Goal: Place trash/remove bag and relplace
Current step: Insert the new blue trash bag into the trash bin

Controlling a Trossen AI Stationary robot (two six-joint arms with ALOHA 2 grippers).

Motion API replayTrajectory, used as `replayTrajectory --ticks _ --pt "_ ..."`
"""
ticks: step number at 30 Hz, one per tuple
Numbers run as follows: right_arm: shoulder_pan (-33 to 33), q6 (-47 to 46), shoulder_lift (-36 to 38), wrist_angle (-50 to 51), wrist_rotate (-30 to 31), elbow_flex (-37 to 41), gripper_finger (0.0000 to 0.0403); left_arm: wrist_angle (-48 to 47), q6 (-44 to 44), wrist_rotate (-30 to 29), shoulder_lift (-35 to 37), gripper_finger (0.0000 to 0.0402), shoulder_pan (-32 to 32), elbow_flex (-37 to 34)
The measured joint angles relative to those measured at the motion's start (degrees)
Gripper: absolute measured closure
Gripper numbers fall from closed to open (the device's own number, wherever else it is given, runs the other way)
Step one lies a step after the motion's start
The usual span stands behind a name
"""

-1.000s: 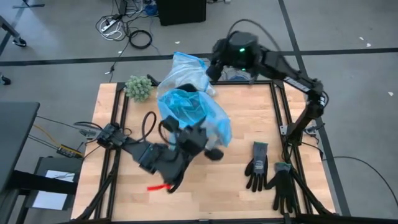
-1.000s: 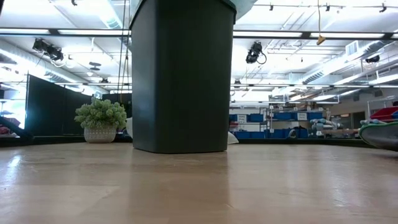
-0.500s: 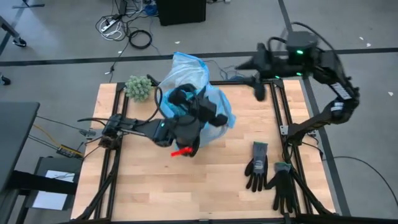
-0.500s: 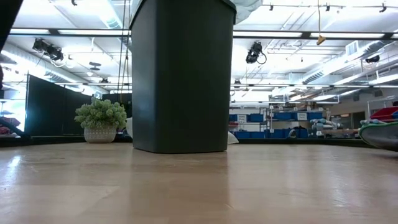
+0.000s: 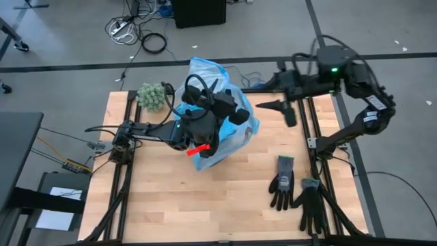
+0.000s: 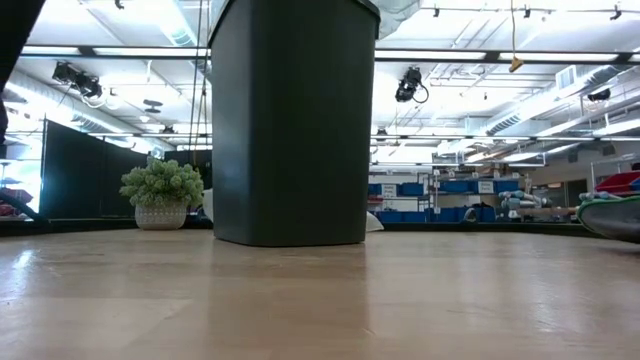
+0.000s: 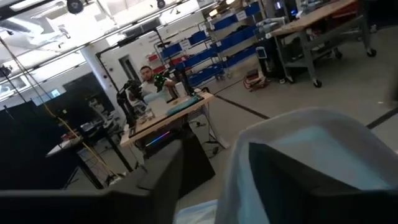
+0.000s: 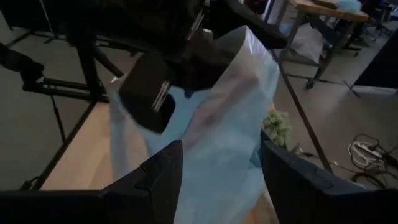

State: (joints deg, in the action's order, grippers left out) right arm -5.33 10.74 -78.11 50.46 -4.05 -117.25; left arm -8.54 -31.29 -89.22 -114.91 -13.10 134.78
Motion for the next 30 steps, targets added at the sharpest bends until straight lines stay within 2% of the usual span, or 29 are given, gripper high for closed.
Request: replayTrajectory --ticks 8,15,20,24,27,30 --pt "0.1 2.91 -4.32 -2.67 4.93 0.04 0.0201 0.29 -0.01 8.51 -0.25 0.0146 -1.91 0.0" --pt "-0.81 3.52 -5.52 -3.44 5.57 0.04 0.0216 0.0 -0.11 12.66 -0.25 0.0131 -3.52 0.0" --pt "-2.13 4.58 -6.09 -3.95 5.36 0.04 0.0241 4.41 -2.51 12.32 -0.27 0.0131 -5.9 0.0" --pt "-3.65 6.02 -7.08 -5.47 5.51 0.04 0.0246 15.31 -12.97 9.22 -0.24 0.0131 -8.37 0.0" --pt "-4.78 6.96 -8.14 -7.18 5.4 0.04 0.0247 23.67 -21.81 4.35 -0.22 0.0131 -9.83 0.0" --pt "-5.72 7.54 -9.32 -9.65 5.17 0.04 0.0247 26.68 -24.26 2.23 -0.04 0.0131 -10.89 0.0"
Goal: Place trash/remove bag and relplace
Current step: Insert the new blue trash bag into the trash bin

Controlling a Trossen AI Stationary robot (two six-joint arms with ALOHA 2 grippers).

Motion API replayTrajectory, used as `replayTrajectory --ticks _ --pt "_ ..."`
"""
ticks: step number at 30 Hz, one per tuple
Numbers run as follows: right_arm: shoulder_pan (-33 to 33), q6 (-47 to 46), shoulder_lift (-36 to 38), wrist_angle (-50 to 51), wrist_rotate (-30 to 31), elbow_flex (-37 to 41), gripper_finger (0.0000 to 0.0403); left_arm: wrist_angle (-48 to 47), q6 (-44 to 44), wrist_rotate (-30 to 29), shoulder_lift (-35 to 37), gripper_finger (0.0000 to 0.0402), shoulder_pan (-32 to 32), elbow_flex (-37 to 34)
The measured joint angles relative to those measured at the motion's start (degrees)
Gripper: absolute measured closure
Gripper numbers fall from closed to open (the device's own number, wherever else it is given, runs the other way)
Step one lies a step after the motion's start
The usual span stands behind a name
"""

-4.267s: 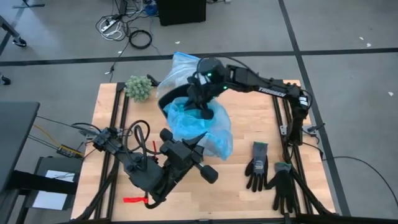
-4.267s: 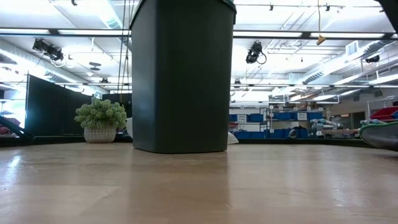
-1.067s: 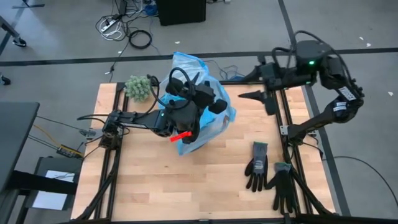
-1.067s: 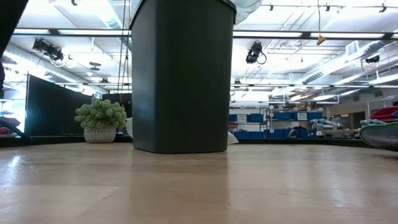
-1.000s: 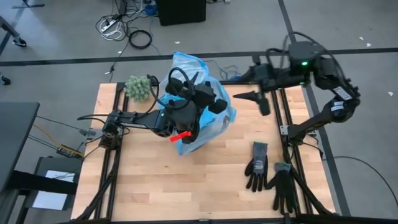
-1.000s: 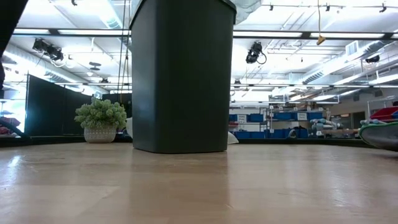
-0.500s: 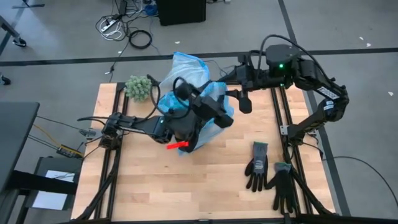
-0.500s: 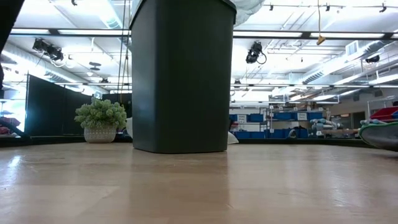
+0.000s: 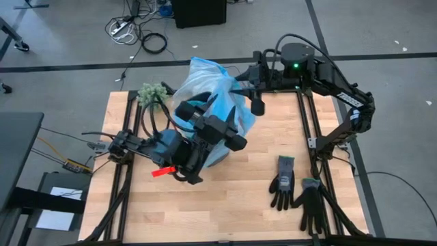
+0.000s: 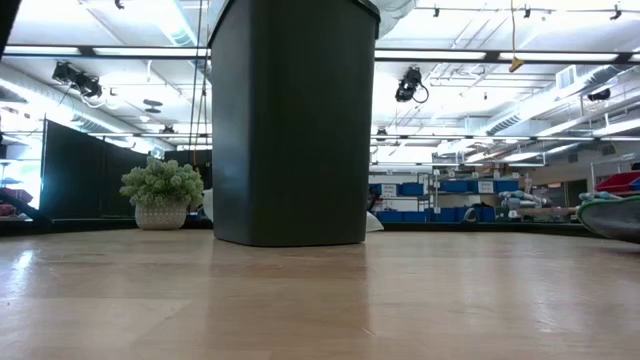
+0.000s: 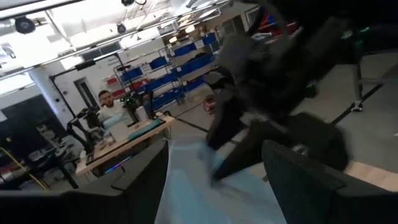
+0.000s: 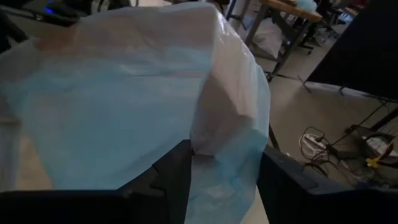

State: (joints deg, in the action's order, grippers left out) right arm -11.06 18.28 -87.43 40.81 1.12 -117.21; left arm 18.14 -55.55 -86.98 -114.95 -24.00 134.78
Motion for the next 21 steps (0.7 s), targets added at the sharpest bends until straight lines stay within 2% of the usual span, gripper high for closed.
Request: replayTrajectory --ticks 5,8,12,17,21 --pt "-1.21 0.0 -1.61 -4.0 -0.56 0.0 0.0247 -0.05 1.25 0.07 0.17 0.0131 -0.98 0.0" --pt "-1.28 0.13 -1.69 -5.47 -0.92 0.0 0.0247 0.2 6.37 1.53 0.21 0.0131 -2.23 0.0" --pt "-1.48 1.47 -1.58 -6.92 -0.98 0.0 0.0247 0.71 8.1 6.34 0.21 0.0131 -5.02 0.0" --pt "-1.5 1.55 -1.37 -8.82 -1.06 0.0 0.0247 0.66 12.14 19.11 0.25 0.0131 -6.93 0.0" --pt "-1.5 1.05 -1.43 -9.05 -1.09 0.0 0.0247 -0.58 19.86 35.93 0.26 0.0131 -7.24 0.0"
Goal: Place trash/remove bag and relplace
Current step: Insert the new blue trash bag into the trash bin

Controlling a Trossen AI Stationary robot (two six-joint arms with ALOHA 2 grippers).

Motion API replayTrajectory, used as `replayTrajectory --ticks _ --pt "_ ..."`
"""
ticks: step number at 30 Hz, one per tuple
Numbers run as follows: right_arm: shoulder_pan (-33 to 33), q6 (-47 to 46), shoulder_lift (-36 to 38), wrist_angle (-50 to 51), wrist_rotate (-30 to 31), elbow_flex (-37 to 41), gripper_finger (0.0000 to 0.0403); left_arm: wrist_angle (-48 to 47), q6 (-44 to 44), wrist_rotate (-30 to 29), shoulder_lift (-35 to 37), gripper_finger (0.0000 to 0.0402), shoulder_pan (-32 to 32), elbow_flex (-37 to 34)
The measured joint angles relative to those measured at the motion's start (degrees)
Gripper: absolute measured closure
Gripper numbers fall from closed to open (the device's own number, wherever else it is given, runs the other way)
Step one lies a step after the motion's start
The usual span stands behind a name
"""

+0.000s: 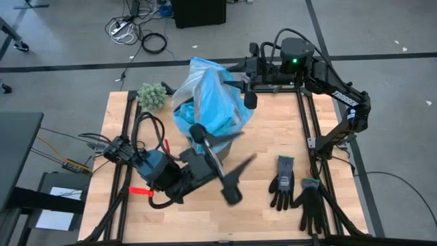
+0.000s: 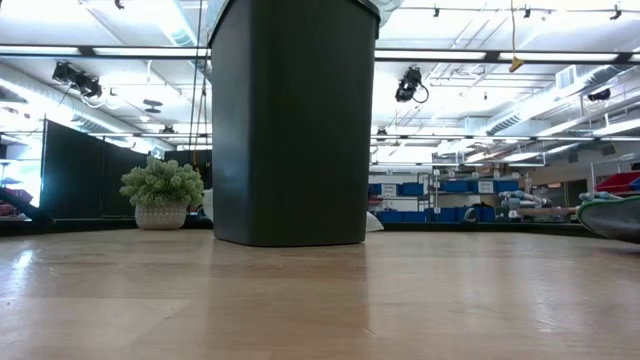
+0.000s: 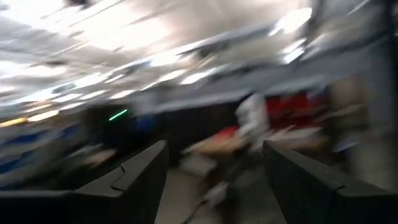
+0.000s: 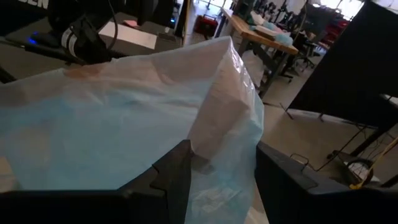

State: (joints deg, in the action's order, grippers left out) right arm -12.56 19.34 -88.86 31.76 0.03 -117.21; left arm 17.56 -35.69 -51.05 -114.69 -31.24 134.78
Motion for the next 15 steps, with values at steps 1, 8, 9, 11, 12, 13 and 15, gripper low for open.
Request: replayTrajectory --ticks 1,8,9,11,12,13,15 --pt "0.0 -0.18 0.0 0.0 0.0 0.0 0.0247 -0.06 1.94 4.43 0.0 0.0131 0.09 0.0" --pt "0.65 -2.97 0.96 0.24 0.08 0.0 0.0247 -6.13 20.88 32.08 0.02 0.0131 2.95 0.0" --pt "0.98 -3.38 1.32 0.22 0.07 0.0 0.0247 -7.59 24.58 35.29 0.02 0.0131 3.63 0.0" --pt "1.5 -4.23 2.29 0.16 0.11 0.0 0.0247 -10.67 31.48 40.05 0.02 0.0131 4.83 0.0" --pt "1.8 -4.55 2.74 0.12 -0.02 0.0 0.0247 -12.29 34.41 41.81 0.02 0.0131 5.46 0.0" --pt "2.11 -4.74 3.19 0.1 0.0 0.0 0.0247 -13.96 36.9 43.64 0.02 0.0131 6.07 0.0" --pt "2.8 -4.76 4.1 0.15 0.29 0.0 0.0247 -17.26 40.8 46.58 0.02 0.0131 7.14 0.0"
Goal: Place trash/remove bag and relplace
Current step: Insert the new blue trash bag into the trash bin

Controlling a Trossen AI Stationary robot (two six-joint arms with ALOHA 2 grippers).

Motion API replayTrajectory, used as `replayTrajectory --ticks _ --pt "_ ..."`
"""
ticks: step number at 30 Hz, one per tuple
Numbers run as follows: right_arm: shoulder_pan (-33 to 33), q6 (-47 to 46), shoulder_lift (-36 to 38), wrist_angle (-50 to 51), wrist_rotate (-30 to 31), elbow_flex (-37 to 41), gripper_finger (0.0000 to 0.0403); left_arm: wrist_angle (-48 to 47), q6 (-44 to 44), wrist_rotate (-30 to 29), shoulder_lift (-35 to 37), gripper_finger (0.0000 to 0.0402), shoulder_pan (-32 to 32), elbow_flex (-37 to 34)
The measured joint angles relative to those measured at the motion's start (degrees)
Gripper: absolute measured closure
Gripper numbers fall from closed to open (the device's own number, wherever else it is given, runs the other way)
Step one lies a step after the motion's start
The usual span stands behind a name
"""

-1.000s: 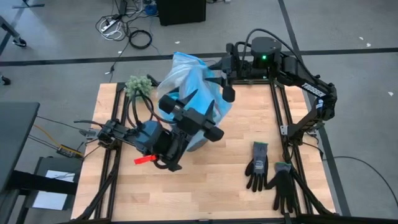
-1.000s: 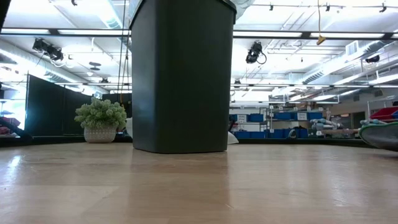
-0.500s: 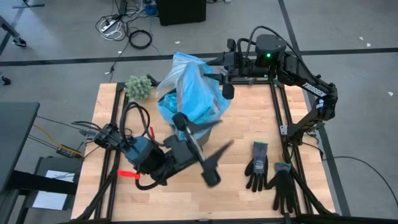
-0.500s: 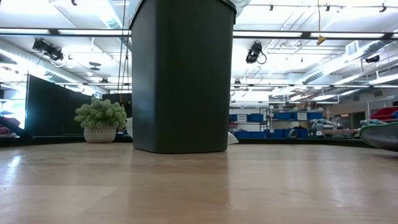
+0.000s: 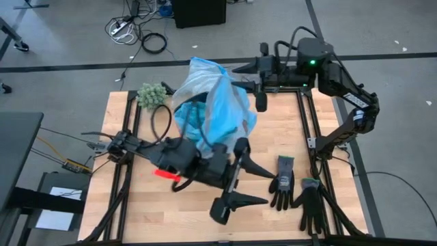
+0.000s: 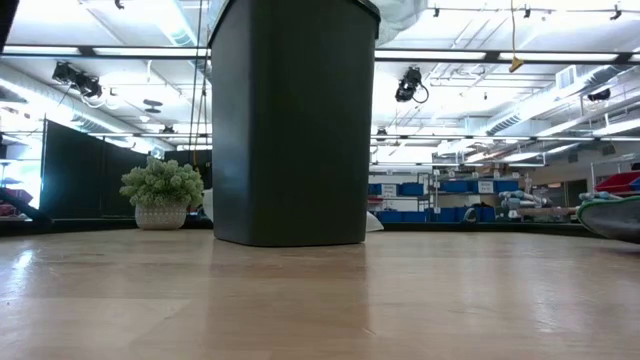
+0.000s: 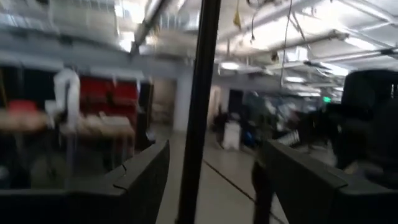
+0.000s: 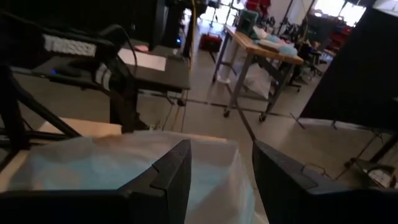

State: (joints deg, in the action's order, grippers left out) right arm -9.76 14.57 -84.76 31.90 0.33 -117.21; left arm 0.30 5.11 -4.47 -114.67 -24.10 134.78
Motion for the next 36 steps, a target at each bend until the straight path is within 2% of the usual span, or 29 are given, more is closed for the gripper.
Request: replayTrajectory --ticks 5,11,20,30,33,36 --pt "1.62 -0.19 2.19 0.57 0.31 0.0 0.0247 -11.21 2.97 0.81 0.22 0.0131 1.65 0.0" --pt "3.92 -0.98 4.09 4.8 5.1 0.0 0.0247 -27.09 4.41 -5.05 1.53 0.0131 3.52 0.0" --pt "7.87 -1.64 5.32 8.99 11.55 0.0 0.0247 -36.14 4.25 -4.76 4.77 0.0131 3.85 0.02" --pt "10.48 -2.11 5.3 9.49 14.62 0.0 0.0247 -48.34 4.73 -13.9 10.13 0.0131 3.85 0.02" --pt "10.62 -2.2 5.3 9.5 15.31 0.0 0.0247 -53.76 6.84 -19.09 11.33 0.0131 3.85 0.02" --pt "10.62 -2.77 5.3 9.48 15.36 0.0 0.0247 -61.53 11.09 -28.48 12.46 0.0131 3.83 0.02"
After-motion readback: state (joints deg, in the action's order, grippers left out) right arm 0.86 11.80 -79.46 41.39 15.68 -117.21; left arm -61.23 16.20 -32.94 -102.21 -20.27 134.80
